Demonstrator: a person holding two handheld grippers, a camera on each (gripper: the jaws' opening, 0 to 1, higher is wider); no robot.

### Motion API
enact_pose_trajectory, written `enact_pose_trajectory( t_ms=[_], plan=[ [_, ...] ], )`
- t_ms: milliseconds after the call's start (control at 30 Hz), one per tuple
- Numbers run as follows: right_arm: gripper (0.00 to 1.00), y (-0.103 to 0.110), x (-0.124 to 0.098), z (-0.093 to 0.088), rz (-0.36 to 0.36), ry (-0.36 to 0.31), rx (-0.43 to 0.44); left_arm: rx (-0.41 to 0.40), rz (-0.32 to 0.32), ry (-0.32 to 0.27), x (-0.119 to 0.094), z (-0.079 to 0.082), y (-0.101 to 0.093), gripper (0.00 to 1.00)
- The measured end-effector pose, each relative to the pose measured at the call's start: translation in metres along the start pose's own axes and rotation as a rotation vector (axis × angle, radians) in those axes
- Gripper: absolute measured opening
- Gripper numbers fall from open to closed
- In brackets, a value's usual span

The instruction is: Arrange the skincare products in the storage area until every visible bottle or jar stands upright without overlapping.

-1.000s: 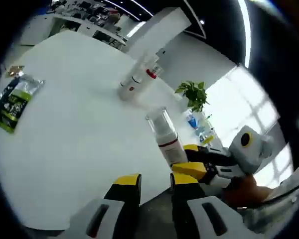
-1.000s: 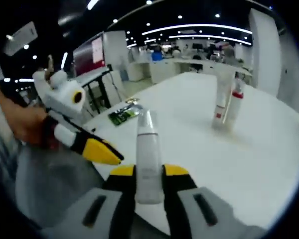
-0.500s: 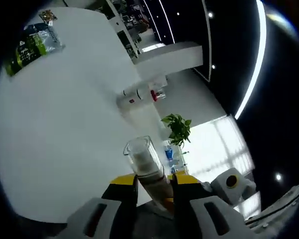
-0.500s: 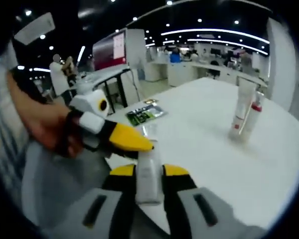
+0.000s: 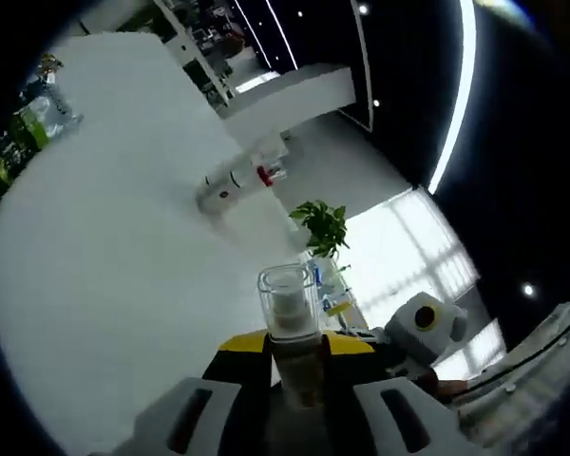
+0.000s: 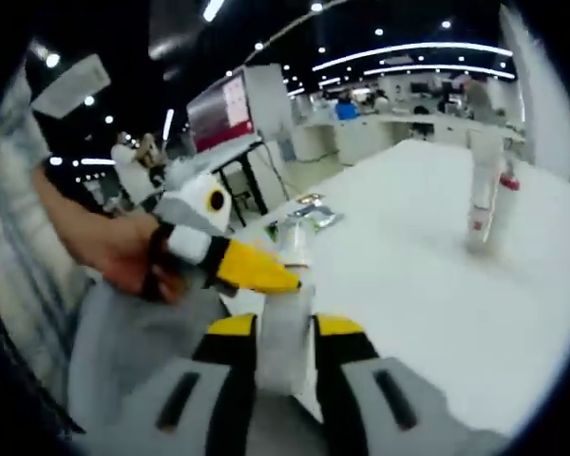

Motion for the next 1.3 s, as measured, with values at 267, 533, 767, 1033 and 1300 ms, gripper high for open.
enact_pose_trajectory(
  t_ms=[267,533,767,1033,1300],
  plan=[
    [0.23,0.029,0.0,0.008,0.233,-0.076,0.183,0.059,-0.215,0.18,-0.015,-0.005,-0.028,0.2],
    [0.2,0.035,0.001,0.008,0.271,-0.044,0.27,0.042,-0.264,0.208,-0.02,-0.011,-0.031,0.21],
    [0.19,0.018,0.003,-0.005,0.043,0.07,0.031,0.075,-0.094,0.155,0.001,-0.008,-0.017,0.23],
    [0.2,0.006,0.001,-0.009,-0.103,0.133,-0.104,0.012,0.017,0.058,0.011,-0.006,-0.01,0.24],
    [0.21,0.009,0.004,-0.007,-0.052,0.102,-0.105,0.055,0.012,0.074,0.004,-0.006,-0.011,0.22]
  ],
)
Point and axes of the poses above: the point that each gripper's makers call its tool centre point, and the gripper's own axes: x roughly forward along the fingers, y roughly to its left, z roughly out of its top, the point moved 3 cm from there along -x, roughly backward along the fingers, and after that the axes turned 11 degrees about -x, right-handed, at the moved point
